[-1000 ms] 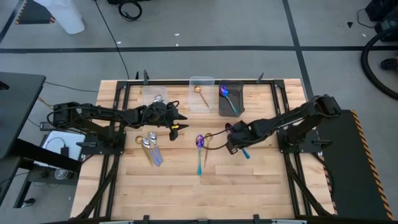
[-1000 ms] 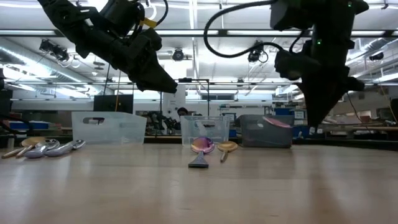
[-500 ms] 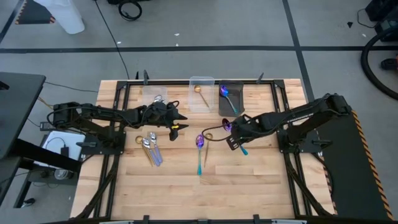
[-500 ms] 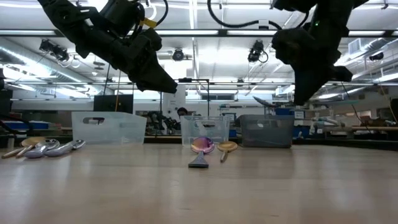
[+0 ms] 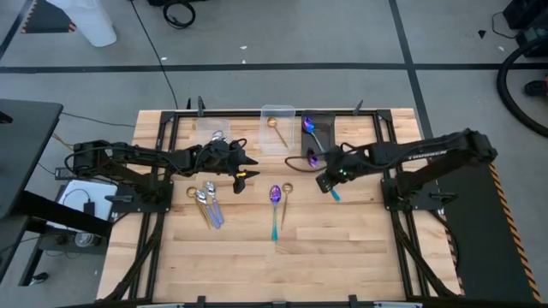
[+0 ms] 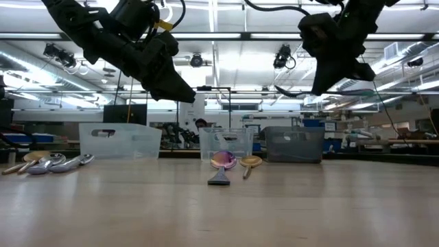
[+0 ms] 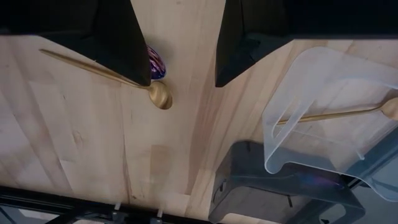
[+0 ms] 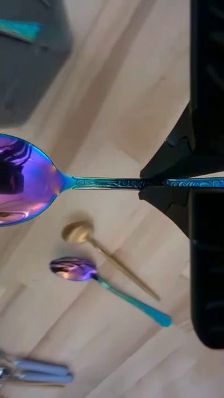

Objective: Sort silverware by color (type)
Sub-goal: Put the blue spoon into the black bin

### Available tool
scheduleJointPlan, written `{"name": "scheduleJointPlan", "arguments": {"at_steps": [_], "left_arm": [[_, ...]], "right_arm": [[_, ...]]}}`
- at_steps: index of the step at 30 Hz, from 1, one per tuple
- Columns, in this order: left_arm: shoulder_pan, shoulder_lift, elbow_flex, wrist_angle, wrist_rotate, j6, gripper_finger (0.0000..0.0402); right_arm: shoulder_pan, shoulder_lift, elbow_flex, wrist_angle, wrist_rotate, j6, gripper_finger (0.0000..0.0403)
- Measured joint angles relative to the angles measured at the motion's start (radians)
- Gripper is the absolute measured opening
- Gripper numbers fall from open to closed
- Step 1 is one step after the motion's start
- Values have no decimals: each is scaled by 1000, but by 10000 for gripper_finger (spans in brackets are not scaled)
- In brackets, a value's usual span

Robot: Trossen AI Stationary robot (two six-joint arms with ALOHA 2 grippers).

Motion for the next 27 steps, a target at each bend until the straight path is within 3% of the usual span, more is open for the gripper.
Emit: {"name": "scheduleJointPlan", "arguments": {"at_steps": [7,21,27], "left_arm": [[0,0,0,0,0,0,188],[0,0,0,-5,0,0,188],[0,0,0,-6,0,-1,188]], "right_arm": [[-89,-26,18,-3,-34,-89,15],[-188,0,312,-181,28,-280,16],[-238,1,371,-203,38,-347,16]]}}
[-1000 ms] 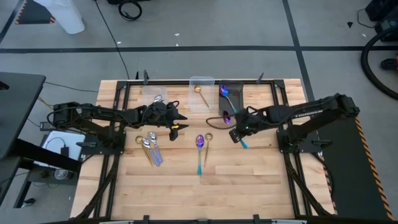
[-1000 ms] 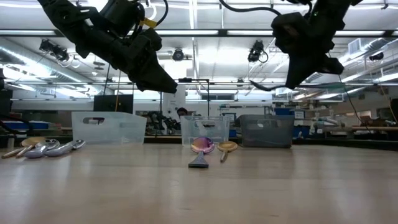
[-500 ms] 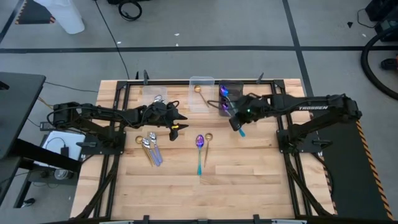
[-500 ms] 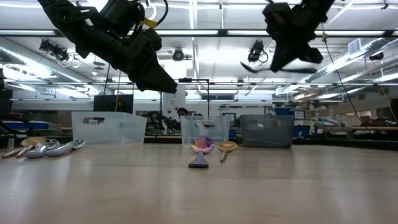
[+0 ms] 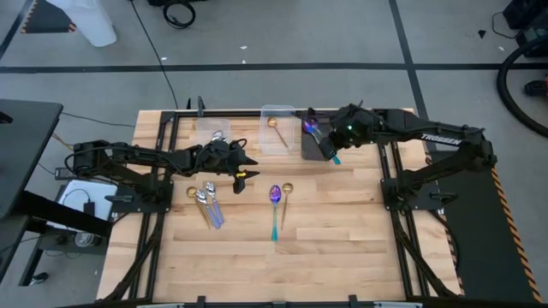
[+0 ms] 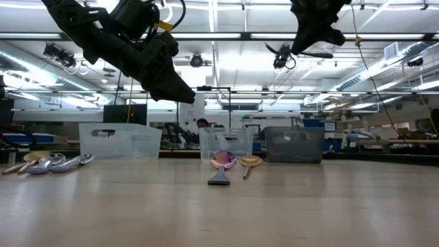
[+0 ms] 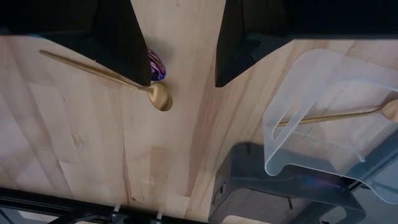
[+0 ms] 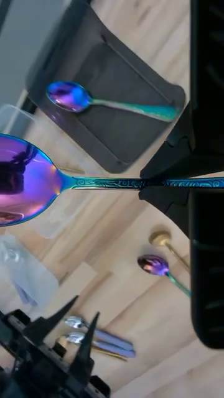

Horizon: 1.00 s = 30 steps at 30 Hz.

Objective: Sort silverware by color (type)
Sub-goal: Put the blue spoon into the black bin

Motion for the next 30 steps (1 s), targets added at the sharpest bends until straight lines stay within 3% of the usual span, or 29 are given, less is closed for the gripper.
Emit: {"name": "scheduleJointPlan", "arguments": {"at_steps": [20,30], "left_arm": [[0,0,0,0,0,-8,188],[0,0,0,0,0,-8,188]], "right_arm": [[-248,2,6,58,-34,-202,15],[-341,143,6,102,-95,-298,15]]}}
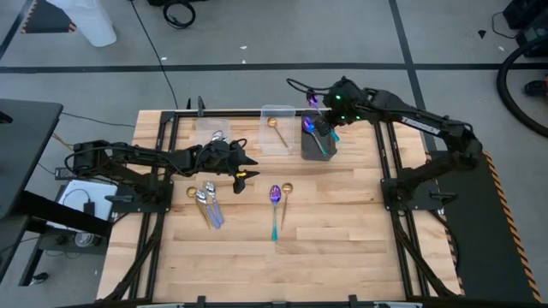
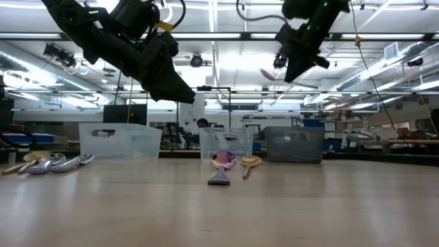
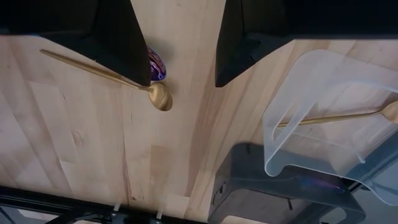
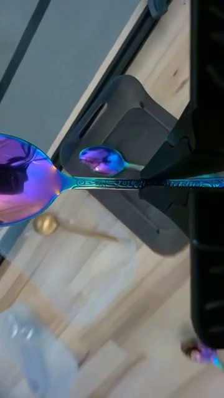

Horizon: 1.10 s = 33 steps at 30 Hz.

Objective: Sort silverware by color (type)
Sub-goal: Put the blue spoon into the black bin

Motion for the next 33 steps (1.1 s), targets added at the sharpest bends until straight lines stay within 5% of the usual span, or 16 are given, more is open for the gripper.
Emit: {"name": "scheduleJointPlan", "arguments": {"at_steps": [18,33], "left_arm": [[0,0,0,1,0,0,188],[0,0,0,-11,0,0,188]], "right_arm": [[-136,136,-1,56,-47,-100,16],[-116,313,-57,117,-81,-29,16]]}}
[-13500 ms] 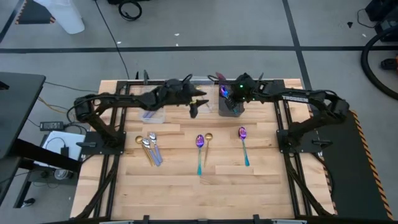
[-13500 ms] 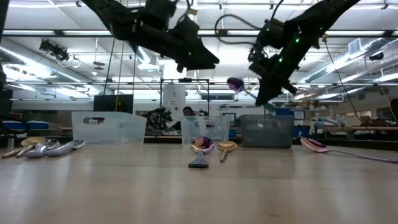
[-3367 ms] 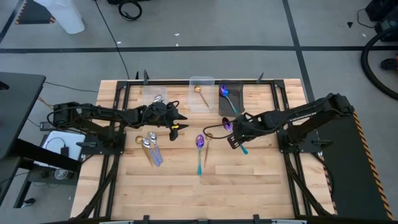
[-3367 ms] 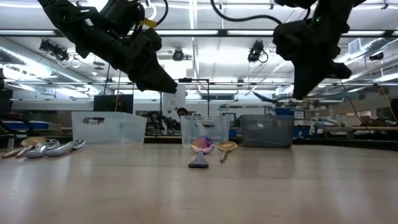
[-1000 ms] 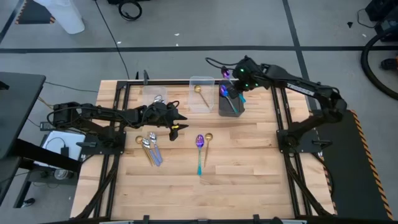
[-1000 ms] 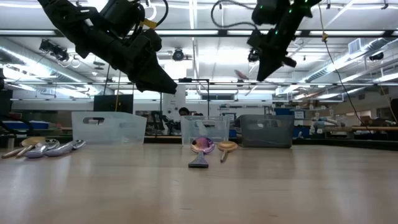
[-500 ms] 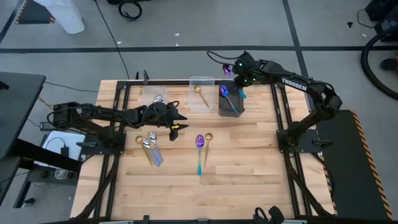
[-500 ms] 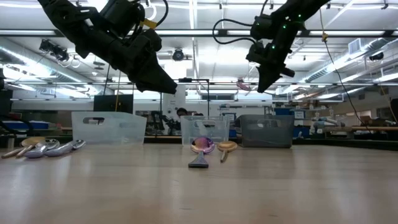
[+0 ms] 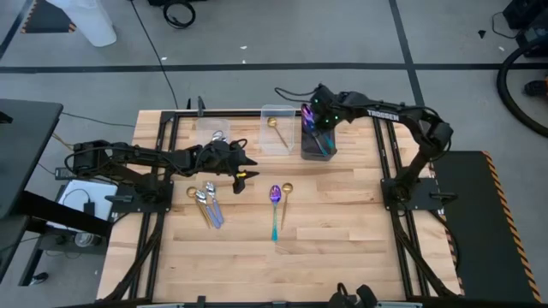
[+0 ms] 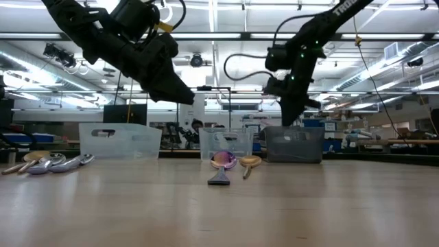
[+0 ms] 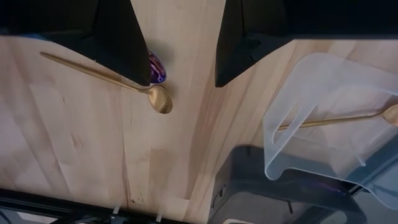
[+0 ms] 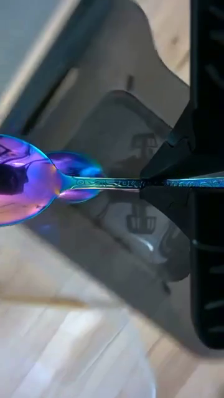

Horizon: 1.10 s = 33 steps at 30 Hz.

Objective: Sort silverware by color (type)
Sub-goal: Put the blue spoon into the black bin, then put the purple spoon into the left transparent bin

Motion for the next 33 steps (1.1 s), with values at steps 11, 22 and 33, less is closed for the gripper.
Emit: {"name": "scheduleJointPlan", "arguments": {"at_steps": [11,22,33], "left_arm": [[0,0,0,-3,0,5,188],[0,0,0,-1,0,0,188],[0,0,0,-1,0,-12,188]], "right_arm": [[-7,-14,-180,161,-45,86,15],[-16,-14,-261,224,-68,138,56],[-26,-14,-240,231,-113,129,132]]}}
